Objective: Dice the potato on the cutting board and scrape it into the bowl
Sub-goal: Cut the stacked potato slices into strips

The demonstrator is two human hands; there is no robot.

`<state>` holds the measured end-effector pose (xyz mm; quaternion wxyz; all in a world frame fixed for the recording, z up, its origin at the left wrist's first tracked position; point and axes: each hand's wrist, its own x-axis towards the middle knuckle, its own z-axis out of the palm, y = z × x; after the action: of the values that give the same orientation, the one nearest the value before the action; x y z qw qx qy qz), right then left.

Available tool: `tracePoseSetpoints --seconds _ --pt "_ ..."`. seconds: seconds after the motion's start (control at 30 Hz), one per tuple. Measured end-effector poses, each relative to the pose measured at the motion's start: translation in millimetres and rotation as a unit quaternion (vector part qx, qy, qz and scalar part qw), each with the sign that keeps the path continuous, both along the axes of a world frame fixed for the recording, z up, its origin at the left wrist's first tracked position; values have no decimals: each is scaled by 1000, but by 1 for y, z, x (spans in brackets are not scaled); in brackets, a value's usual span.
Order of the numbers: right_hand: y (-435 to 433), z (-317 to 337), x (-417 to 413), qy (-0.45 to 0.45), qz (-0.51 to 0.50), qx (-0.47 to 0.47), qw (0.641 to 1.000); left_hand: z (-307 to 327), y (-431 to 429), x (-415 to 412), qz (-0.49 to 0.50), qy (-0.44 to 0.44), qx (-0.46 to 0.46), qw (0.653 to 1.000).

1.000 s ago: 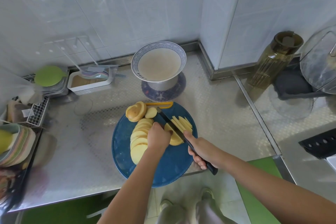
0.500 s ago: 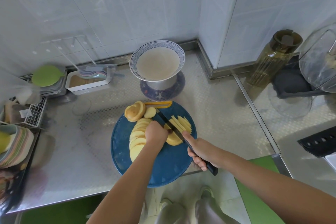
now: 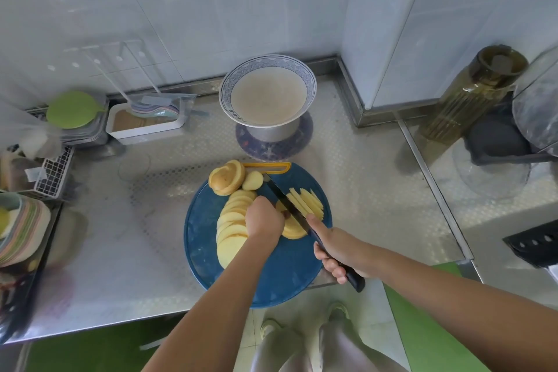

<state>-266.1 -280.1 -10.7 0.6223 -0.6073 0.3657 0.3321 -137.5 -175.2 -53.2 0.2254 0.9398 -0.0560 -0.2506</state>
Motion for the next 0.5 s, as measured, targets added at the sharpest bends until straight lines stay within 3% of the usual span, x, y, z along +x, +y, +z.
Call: tracePoseSetpoints --seconds 0.5 --pt "-5 8 -2 26 -36 46 998 8 -1 -7 26 3 -43 999"
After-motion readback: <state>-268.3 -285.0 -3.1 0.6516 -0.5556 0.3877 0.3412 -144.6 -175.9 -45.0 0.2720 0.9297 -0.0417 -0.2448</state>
